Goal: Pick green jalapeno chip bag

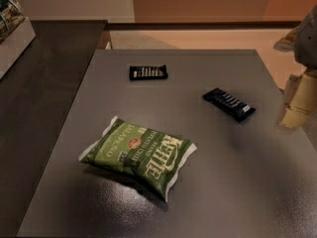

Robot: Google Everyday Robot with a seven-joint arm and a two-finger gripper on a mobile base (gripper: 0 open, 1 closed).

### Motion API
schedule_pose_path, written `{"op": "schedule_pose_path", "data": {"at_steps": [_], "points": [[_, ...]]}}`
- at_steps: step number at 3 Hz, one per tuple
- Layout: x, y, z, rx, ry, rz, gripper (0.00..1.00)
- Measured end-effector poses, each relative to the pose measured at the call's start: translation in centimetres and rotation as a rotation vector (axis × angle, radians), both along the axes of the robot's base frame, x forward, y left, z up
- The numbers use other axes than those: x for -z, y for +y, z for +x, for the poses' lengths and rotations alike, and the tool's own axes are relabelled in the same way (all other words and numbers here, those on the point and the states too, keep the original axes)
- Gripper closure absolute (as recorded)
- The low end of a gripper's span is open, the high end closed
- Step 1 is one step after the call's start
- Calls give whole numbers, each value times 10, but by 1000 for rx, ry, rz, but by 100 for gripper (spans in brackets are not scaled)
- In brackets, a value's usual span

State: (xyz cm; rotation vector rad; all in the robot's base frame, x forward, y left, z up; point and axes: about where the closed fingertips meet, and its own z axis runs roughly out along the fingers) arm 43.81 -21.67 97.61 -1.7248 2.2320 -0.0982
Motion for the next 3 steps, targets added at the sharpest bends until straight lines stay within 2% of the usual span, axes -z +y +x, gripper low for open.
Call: {"op": "schedule_pose_path", "data": {"at_steps": [1,2,3], "points": [[0,0,0,0,-2,0,0],[6,17,-3,-53,19,16,0],[24,41,-10,-120,63,46,0]]}}
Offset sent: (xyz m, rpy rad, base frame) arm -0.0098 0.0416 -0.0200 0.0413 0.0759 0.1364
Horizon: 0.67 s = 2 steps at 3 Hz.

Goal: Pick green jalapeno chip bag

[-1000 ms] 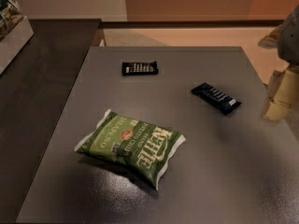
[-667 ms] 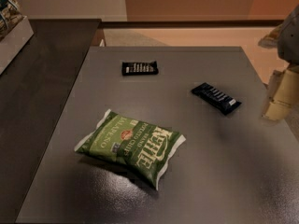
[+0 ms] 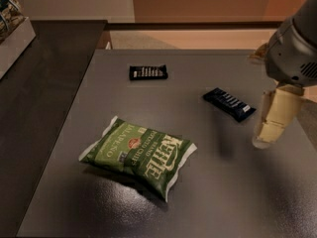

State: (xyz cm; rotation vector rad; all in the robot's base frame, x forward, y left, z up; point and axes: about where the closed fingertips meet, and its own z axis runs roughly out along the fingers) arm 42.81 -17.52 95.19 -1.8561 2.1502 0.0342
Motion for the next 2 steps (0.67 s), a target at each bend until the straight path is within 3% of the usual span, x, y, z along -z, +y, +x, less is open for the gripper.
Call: {"op": "schedule_pose_path", "data": {"at_steps": [2], "points": [[50,61,-30,-132,106,25,0]]}}
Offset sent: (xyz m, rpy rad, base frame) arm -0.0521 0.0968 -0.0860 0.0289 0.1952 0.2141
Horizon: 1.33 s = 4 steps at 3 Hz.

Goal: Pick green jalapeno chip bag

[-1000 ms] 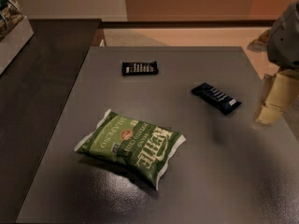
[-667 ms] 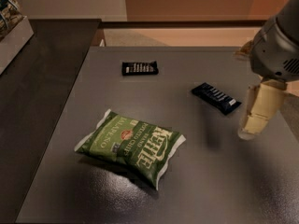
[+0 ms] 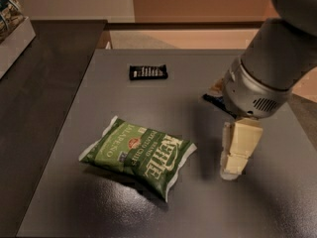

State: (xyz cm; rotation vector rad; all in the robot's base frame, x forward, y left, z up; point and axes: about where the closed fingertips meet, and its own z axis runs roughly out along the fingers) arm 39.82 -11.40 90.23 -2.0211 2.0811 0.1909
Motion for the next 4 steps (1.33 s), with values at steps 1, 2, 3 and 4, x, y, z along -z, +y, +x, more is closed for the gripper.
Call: {"op": "schedule_pose_path", "data": {"at_steps": [1,2,3,4], "points": [[21,28,-15,-51,23,16,0],[38,58,-19,-91,42,47,0],[47,83,-16,-114,53,86,0],[55,105,-13,-138,68,115,0]]}}
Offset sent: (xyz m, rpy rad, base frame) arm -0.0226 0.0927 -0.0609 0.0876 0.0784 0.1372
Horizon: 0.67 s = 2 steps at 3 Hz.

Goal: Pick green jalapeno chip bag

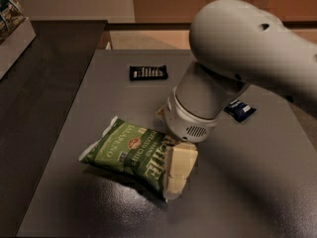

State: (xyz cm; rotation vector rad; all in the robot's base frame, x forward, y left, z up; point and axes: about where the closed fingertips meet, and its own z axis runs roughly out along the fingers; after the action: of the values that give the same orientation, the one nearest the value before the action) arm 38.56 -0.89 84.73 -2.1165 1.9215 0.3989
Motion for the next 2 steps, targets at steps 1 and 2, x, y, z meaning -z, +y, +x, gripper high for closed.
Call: {"op": "schedule_pose_path", "data": {"at_steps": [1,2], "points": [[7,14,3,-10,15,10,0],[12,19,5,-7,21,0,18]]}}
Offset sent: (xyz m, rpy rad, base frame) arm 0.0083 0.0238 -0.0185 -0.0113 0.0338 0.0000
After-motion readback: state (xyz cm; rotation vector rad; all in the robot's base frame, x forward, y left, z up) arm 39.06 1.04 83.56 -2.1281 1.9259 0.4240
